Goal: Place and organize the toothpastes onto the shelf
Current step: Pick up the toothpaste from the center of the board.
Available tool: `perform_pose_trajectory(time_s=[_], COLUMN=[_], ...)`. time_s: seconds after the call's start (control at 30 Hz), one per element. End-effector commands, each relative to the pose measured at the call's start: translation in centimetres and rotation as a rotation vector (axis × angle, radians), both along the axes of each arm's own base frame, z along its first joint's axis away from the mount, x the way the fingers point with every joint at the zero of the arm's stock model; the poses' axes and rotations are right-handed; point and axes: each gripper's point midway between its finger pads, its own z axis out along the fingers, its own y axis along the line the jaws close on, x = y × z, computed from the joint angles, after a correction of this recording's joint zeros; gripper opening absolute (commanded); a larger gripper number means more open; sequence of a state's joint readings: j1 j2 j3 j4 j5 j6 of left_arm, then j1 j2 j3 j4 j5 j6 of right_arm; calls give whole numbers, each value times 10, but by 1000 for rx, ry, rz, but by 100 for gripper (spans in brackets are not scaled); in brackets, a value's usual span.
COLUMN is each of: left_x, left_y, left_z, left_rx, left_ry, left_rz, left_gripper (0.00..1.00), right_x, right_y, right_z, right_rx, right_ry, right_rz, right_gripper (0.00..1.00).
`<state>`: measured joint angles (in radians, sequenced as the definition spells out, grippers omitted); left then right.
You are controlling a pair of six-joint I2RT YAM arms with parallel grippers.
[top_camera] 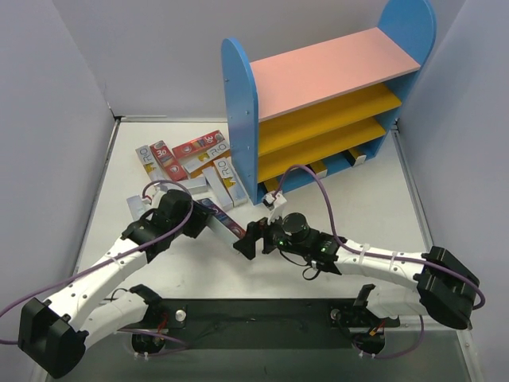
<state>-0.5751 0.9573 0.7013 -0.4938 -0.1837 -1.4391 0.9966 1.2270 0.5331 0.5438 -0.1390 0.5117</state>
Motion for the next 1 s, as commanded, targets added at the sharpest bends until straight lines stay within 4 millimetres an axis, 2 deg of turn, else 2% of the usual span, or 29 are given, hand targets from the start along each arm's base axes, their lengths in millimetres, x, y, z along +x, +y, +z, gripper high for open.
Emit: perform_pose_trajectory(time_s=[0.0,0.17,0.37,0.47,0.57,0.63,0.8,0.97], left_x=[12,13,14,14,16,16,19,22], left_y=[-18,-23,-27,-28,-27,-25,-22,-14], left_z=[38,42,43,45,48,49,56,64], left_rx=[-130,-166,-197,-207,-211,-203,-196,-141], left_ry=[-116,-138,-145,-155,-178,-190,-240,-300], left_rz=[-8,-12,-14,-13,-9,-7,-5,-1], left_gripper=[42,42,42,43,48,58,85,97], right_x=[13,12,11,10,10,8,4,-1], right_y=[16,21,22,18,14,11,3,-12], right_z=[33,32,35,37,41,43,54,57], right_rx=[100,107,114,109,101,89,66,10], right_ry=[-65,-63,-72,-80,-96,-106,-141,-163], right_rz=[-27,-9,-1,0,-1,4,21,33], right_gripper=[94,89,76,59,46,39,32,29])
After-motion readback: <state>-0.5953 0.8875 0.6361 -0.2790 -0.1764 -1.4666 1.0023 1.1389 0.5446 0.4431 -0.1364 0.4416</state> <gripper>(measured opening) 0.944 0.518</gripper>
